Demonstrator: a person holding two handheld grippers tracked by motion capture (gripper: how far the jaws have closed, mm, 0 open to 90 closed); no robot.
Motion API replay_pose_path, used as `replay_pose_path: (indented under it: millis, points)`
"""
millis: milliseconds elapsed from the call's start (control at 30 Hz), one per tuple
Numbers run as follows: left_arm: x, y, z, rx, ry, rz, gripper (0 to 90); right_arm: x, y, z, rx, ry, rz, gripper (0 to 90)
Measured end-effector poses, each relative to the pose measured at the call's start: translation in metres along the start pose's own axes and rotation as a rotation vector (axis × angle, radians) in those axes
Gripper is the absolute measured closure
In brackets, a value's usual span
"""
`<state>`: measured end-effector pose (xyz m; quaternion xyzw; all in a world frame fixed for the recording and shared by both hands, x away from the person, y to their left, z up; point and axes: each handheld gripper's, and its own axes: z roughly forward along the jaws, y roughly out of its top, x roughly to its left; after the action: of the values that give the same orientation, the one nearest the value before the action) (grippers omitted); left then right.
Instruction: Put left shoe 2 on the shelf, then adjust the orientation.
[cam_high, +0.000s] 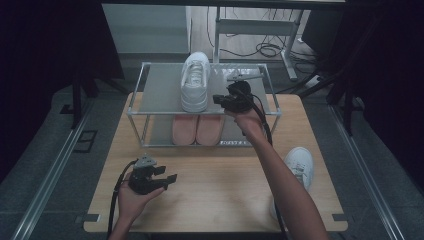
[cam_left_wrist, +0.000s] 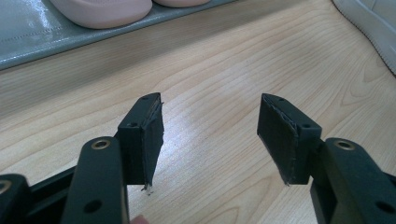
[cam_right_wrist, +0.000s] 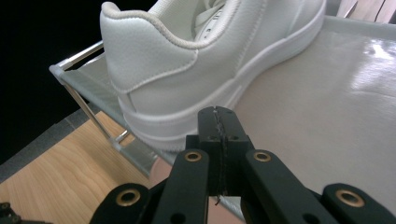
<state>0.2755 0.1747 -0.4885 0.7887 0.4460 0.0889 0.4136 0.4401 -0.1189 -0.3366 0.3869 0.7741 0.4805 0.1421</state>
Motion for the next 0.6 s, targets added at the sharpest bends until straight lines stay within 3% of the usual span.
replay_pose_path:
  millis: [333, 600]
  points:
    - [0.0, -0.001, 0.0, 0.0, 0.005, -0.007, 41.1, -0.01, -0.015, -0.037, -0.032, -0.019, -0.024, 89.6]
    - [0.0, 0.0, 0.001, 0.001, 0.004, -0.007, 41.1, -0.012, -0.031, -0.057, -0.022, -0.017, -0.058, 89.6]
